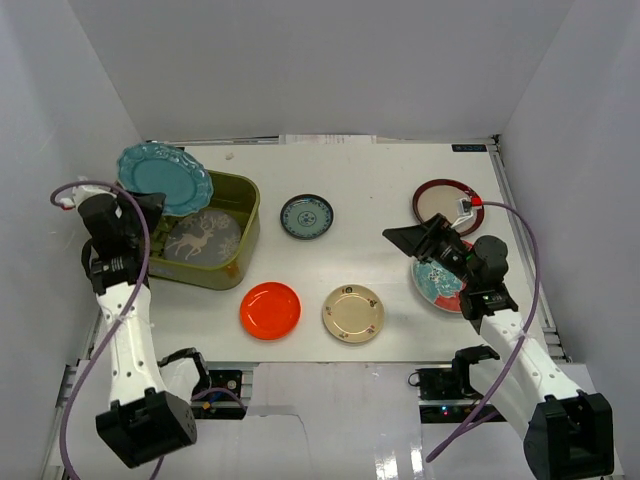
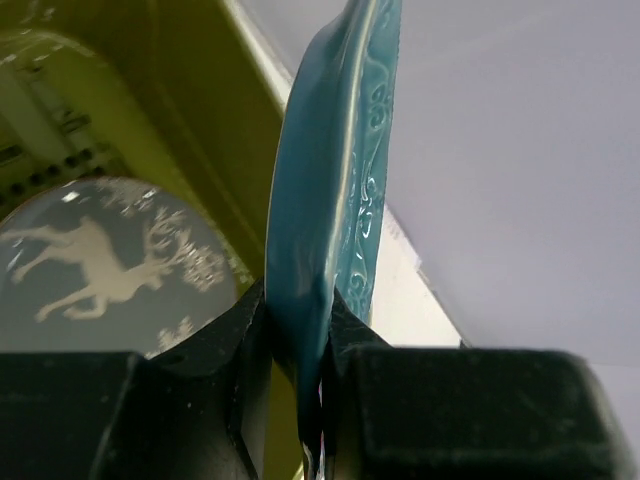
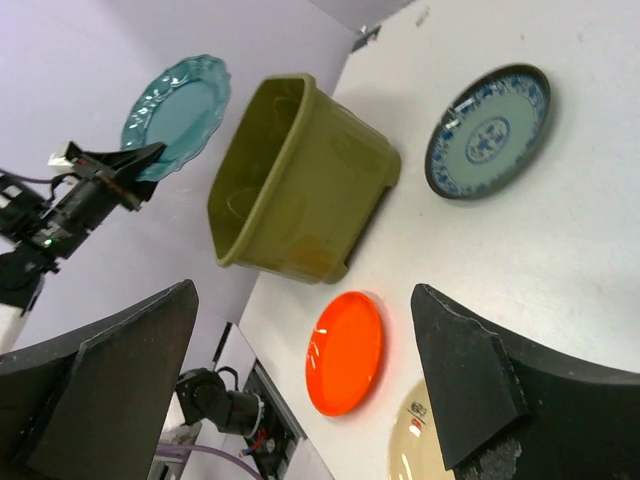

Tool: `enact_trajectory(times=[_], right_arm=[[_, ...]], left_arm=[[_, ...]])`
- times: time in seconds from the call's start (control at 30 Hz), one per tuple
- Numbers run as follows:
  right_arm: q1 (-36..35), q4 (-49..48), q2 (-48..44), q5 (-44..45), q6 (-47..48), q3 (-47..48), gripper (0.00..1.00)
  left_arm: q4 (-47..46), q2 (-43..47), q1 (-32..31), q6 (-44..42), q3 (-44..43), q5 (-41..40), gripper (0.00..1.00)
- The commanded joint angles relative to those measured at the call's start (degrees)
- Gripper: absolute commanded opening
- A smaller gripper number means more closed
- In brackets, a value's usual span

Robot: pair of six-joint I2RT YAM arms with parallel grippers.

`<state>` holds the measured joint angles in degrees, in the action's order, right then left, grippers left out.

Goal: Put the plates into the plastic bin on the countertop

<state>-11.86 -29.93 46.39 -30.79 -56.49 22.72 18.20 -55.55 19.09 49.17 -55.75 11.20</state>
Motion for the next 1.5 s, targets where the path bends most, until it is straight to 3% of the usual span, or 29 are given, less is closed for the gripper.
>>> enact_trajectory(times=[0.0, 0.27, 0.43, 0.53, 0.57, 0.67, 0.93, 1.1, 1.47], right_arm=[[-0.62, 1.37, 0.45, -1.82, 3.4, -1.27, 0.93], [-0.8, 3.47, -0.16, -2.26, 6.21, -1.98, 0.9], [-0.89, 4.36, 0.01, -1.83, 7.18, -1.28, 0.89], [-0.89, 5.23, 0.1, -0.6, 7.97, -0.75, 0.89], [-0.89, 5.58, 0.1, -0.16, 8.15, -0.66, 0.89], [-0.89, 7.69, 0.36, 2.04, 9.81, -0.13, 0.9], [-0.8, 10.86, 8.45, 16.01, 16.23, 1.8, 0.88], [-0.8, 12.78, 11.43, 24.26, 18.77, 4.96, 0.86], [3.06, 17.19, 13.11, 30.43, 23.62, 11.29, 0.83]], left_arm=[[1.93, 5.97, 1.38, -1.26, 2.55, 0.15, 0.0], [-2.19, -3.5, 2.09, -0.65, 5.65, 4.35, 0.01], [-3.25, -10.01, 2.09, -1.44, 4.77, 7.78, 0.1], [-3.52, -12.39, 2.09, -2.67, 4.86, 9.01, 0.31], [-3.43, -12.83, 2.09, -3.2, 4.68, 9.27, 0.55], [-2.56, -13.53, 2.0, -6.01, 3.54, 9.19, 0.98], [5.52, -15.02, -1.16, -15.76, -3.49, -9.86, 0.98], [7.73, -15.99, -7.48, -24.37, -7.09, -25.33, 0.98], [10.63, -18.72, -8.11, -25.52, -3.14, -21.4, 0.98]])
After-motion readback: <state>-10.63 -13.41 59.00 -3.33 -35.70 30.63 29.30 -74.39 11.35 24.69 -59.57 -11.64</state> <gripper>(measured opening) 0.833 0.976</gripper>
